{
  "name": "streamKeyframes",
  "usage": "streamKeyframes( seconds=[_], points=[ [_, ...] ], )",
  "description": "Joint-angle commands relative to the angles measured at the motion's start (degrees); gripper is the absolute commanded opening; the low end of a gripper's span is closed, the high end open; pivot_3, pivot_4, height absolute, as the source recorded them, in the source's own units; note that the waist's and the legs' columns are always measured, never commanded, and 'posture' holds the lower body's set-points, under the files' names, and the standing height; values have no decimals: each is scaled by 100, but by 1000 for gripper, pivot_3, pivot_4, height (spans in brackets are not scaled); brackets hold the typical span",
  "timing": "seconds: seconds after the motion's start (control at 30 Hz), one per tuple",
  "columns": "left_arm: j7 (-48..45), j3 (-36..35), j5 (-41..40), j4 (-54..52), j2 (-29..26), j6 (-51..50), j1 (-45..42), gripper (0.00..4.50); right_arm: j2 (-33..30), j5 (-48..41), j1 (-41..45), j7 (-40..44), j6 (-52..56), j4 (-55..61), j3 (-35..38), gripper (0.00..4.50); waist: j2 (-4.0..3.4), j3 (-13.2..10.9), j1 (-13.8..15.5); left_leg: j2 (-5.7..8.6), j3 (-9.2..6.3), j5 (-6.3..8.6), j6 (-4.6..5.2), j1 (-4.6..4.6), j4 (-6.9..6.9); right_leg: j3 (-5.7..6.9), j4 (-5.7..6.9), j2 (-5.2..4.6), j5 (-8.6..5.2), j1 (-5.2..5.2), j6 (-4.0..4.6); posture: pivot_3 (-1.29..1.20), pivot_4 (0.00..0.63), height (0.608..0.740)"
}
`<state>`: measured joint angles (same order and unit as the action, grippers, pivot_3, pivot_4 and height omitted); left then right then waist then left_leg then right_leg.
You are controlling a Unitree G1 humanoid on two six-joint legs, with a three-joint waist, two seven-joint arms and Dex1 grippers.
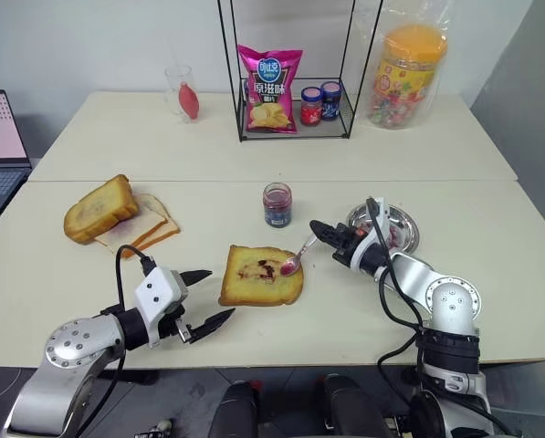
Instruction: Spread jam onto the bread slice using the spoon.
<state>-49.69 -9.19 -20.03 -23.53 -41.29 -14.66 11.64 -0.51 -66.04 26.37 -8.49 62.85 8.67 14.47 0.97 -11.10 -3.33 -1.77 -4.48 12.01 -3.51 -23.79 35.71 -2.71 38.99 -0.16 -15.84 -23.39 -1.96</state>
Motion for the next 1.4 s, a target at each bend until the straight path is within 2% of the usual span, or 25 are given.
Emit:
streamKeyframes(
  seconds=[0.03,0.27,0.53,0.77,0.97,1.17,1.27,1.4],
  points=[
    [-50,-31,9,-8,-41,114,-64,4500,286,-21,216,-36,-200,56,-173,45,0,0,-10,-1,0,0,0,0,0,0,0,1,0,0,0,0,150,740],
    [-71,-94,14,12,-62,142,-62,4500,163,423,-38,344,-248,-153,-494,45,0,0,26,1,1,0,0,-5,-1,1,-4,-1,-1,-1,1,0,150,740],
    [-145,-11,46,-149,-118,155,-127,4500,-252,5,-172,291,-100,263,-106,45,0,0,15,0,-1,0,0,0,0,2,1,-1,-1,0,2,0,150,740],
    [-316,191,-456,-546,-237,-473,-972,4500,-578,-1170,52,81,-277,825,473,45,-1,-1,10,2,0,0,0,-4,1,0,0,0,1,-1,-2,0,150,740],
    [-340,462,-932,-928,-275,-1163,-1914,4500,-1258,-1412,158,-44,-747,818,964,45,0,-1,27,5,1,0,0,-7,6,0,-2,0,3,1,-6,0,150,740],
    [-344,882,-999,-899,-204,-1536,-2697,4500,-2014,-1055,-101,214,-1206,386,1477,45,-2,-2,18,4,1,0,1,-6,4,-1,-1,4,3,2,-7,0,150,740],
    [-323,1238,-874,-732,-32,-1561,-3052,4500,-2226,-796,-351,529,-1499,-126,1694,45,-2,-2,26,5,3,0,1,-6,4,-4,-2,4,3,3,-7,0,150,740],
    [-288,1570,-830,-524,319,-1530,-3416,4500,-2292,-170,-347,908,-1912,-888,1605,45,-2,-2,25,7,4,0,1,-4,10,-6,-2,3,5,7,-10,0,150,740]
  ],
)
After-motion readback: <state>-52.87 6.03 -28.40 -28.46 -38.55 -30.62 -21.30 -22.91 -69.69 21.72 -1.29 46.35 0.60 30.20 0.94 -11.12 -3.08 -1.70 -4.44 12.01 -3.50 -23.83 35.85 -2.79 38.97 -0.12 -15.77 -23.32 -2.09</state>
